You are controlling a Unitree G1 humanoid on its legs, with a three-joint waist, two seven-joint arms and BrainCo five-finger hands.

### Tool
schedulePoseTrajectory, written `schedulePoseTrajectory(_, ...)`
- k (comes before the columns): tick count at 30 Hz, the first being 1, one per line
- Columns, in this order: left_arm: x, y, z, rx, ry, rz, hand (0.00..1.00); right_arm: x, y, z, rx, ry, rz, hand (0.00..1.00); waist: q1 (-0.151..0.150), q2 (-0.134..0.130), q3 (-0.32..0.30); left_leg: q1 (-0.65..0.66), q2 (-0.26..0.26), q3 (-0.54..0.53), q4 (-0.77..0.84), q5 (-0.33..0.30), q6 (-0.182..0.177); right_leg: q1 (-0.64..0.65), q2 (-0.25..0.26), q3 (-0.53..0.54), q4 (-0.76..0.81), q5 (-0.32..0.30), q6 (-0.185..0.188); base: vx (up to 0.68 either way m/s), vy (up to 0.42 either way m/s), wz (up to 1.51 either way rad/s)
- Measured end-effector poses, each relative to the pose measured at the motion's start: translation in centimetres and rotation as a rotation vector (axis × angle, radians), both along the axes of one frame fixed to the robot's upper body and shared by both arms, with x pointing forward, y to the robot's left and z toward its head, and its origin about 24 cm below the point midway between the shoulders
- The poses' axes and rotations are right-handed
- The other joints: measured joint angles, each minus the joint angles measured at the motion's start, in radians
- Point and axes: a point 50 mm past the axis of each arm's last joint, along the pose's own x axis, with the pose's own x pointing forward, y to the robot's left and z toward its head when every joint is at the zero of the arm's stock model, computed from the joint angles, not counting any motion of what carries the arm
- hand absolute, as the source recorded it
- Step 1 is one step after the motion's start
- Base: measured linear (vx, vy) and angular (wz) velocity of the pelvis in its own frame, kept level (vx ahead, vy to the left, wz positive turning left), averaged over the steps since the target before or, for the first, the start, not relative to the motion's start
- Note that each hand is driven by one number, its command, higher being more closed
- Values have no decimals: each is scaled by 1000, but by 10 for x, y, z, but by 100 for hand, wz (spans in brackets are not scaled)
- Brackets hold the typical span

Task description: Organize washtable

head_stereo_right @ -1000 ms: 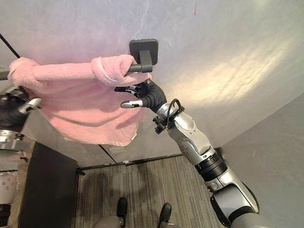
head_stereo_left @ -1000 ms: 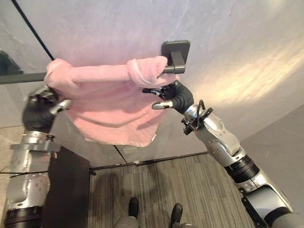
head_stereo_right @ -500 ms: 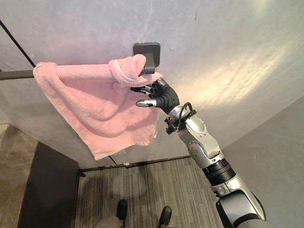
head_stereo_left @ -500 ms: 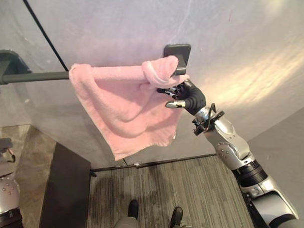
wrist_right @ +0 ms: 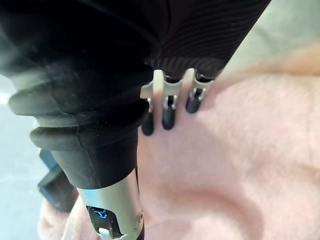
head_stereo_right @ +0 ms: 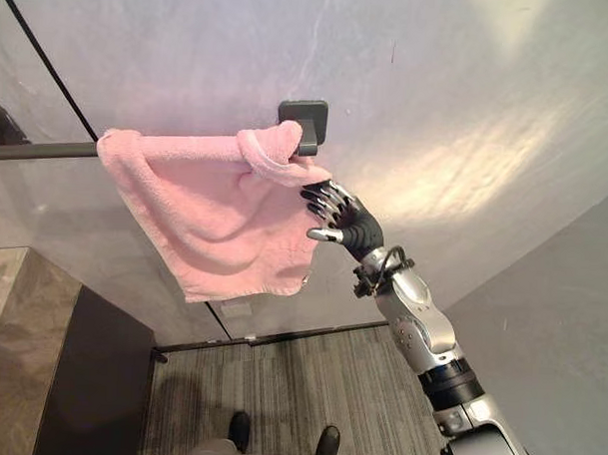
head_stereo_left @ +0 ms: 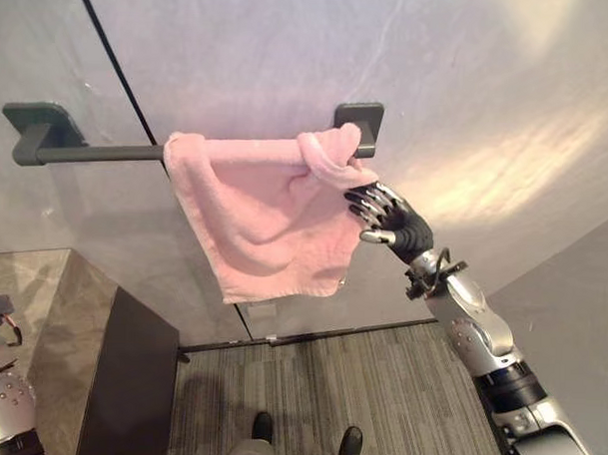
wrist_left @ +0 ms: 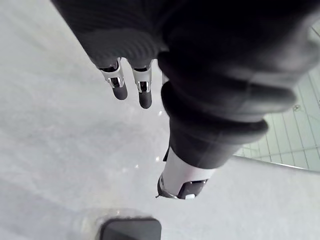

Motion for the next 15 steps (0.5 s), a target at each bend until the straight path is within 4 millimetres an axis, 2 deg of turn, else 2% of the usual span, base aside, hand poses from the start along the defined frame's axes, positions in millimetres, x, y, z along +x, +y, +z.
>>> schedulePoseTrajectory(1, -1, 3, -3, -11, 8, 11, 0, -3, -7, -15, 1, 58, -38, 0, 0, 2, -12, 3, 0, 0, 0, 0, 0, 2, 0, 0, 0, 0, 0, 0, 0, 0)
schedulePoseTrajectory(3, -5, 7, -5, -23, 14, 32, 0, -6, -18, -31, -18, 119, -87, 0, -1, 5, -23, 6, 0, 2, 0, 0, 0, 3, 0, 1, -1, 0, 0, -10, 0, -2)
schedulePoseTrajectory(4, -10, 11, -4, -24, 7, 53, 0, -11, -33, -45, -24, 170, -151, 0, -1, 7, -25, 15, 0, 6, 0, -1, 0, 14, 0, 3, -5, 0, 0, 0, 0, 0)
schedulePoseTrajectory(7, -16, 19, -6, -26, 26, 85, 0, -17, -60, -62, -32, 244, -279, 0, -1, 12, -43, 18, 4, 8, 0, -5, -6, 18, 0, 6, -22, -1, -5, -37, -8, -3)
schedulePoseTrajectory(8, -16, 24, -8, -32, 48, 99, 0, -18, -80, -70, -38, 285, -380, 0, 0, 19, -49, 18, 5, 8, 0, -5, -6, 18, 0, 8, -25, 1, -5, 0, 0, 0)
schedulePoseTrajectory(11, -17, 30, -3, -13, 62, 111, 0, -22, -111, -73, -33, 318, -551, 0, 0, 25, -53, 19, 5, 9, 0, -5, -6, 18, 0, 10, -25, 4, -1, 0, 0, 0)
schedulePoseTrajectory(14, -17, 32, 6, 23, 56, 116, 0, -27, -145, -66, 0, 308, -760, 0, 0, 32, -58, 28, 5, 12, 5, -5, -6, 25, 0, 15, -26, 12, 1, 0, -1, -4)
schedulePoseTrajectory(15, -17, 32, 7, 26, 54, 118, 0, -27, -150, -62, 14, 293, -805, 0, -1, 36, -60, 33, 5, 12, 6, -5, -6, 33, 0, 15, -26, 12, 1, 9, 0, -5)
